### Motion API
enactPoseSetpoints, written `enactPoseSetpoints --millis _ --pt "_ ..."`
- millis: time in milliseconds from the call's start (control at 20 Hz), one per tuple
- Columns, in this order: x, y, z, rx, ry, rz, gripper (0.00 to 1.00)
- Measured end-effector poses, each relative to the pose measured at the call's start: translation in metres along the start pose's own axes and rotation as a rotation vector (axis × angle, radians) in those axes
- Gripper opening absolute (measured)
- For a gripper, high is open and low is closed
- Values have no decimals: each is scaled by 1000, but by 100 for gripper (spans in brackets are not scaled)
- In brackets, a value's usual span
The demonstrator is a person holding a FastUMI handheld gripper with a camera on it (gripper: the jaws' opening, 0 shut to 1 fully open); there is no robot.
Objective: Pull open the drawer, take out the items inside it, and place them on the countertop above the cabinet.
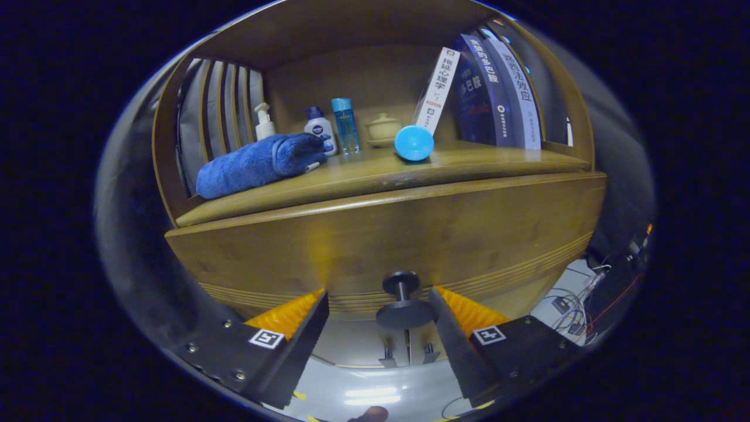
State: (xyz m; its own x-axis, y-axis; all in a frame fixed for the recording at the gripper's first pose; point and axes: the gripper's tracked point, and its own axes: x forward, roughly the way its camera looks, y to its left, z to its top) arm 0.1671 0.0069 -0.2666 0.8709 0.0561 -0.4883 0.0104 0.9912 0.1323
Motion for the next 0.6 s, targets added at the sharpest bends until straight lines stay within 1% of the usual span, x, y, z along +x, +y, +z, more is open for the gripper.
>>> enactPoseSetpoints --millis 150,250,450,600 --pt "9 1 5 3 -7 2 100" --pt "7 0 6 -3 -4 5 100" --pt "8 1 2 26 -26 11 100" --pt "3 4 11 72 -68 19 100"
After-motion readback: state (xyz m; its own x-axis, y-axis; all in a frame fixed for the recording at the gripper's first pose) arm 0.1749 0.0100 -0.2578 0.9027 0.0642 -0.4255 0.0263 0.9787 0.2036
